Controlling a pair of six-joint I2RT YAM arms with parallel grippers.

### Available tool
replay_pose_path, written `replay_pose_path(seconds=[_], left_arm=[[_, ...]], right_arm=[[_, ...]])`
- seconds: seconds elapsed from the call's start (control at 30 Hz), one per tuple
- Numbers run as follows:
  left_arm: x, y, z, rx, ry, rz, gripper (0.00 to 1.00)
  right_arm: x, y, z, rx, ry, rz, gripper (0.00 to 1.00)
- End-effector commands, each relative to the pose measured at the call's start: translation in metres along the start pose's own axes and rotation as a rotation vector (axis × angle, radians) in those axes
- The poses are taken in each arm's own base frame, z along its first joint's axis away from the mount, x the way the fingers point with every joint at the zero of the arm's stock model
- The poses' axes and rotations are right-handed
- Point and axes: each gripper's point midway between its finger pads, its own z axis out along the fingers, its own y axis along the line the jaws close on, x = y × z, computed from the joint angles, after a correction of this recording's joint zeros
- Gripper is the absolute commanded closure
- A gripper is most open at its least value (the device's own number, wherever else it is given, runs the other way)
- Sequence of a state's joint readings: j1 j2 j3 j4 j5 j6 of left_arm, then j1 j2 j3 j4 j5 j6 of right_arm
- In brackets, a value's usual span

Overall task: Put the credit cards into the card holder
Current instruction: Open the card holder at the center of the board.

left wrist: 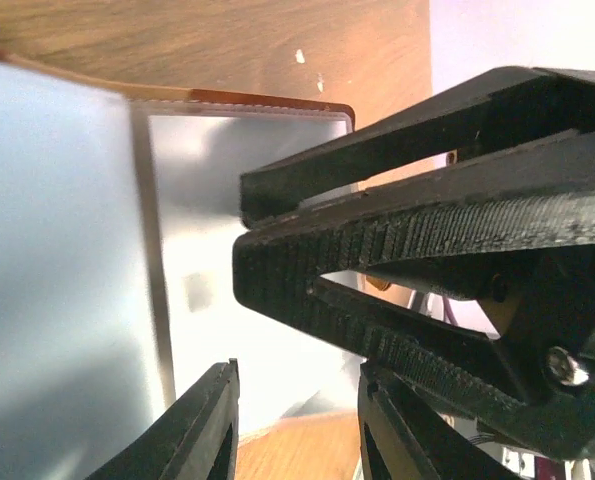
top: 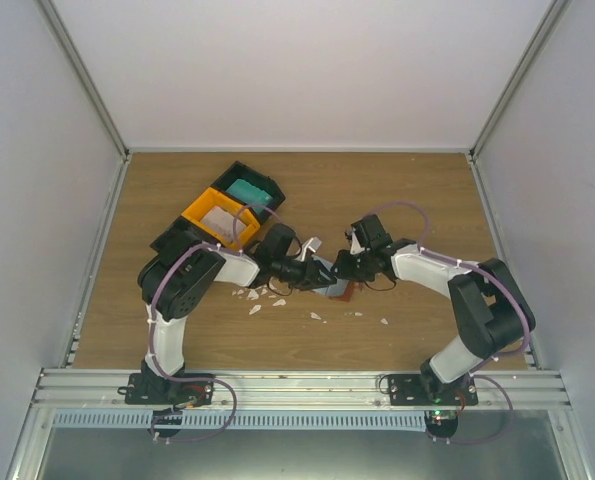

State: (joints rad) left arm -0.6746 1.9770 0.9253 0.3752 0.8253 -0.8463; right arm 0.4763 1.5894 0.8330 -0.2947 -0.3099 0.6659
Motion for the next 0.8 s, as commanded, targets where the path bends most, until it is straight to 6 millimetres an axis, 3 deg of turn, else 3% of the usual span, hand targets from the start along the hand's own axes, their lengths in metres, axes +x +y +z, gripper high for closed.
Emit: replay_pose_path(seconds=[0.0, 0.37, 0.6, 0.77], left_arm=[[-0.004, -0.013, -0.009, -0.004, -0.058, 0.051, 0.65], [-0.019, -0.002, -0.041, -0.229, -0.182, 0.106, 0.65], [-0.035, 0.017, -0.050, -0.383, -0.217, 0.116, 0.60], [-0.031, 0.040, -0.054, -0.483, -0.208, 0.087, 0.57]], right_arm=[[0.012, -0.021, -0.003, 0.087, 0.034, -0.046, 0.72], [0.010, -0.017, -0.005, 0.128, 0.035, -0.140, 0.66], [0.015, -0.011, -0.003, 0.152, 0.035, -0.148, 0.65], [0.020, -0.006, 0.003, 0.157, 0.046, -0.151, 0.65]])
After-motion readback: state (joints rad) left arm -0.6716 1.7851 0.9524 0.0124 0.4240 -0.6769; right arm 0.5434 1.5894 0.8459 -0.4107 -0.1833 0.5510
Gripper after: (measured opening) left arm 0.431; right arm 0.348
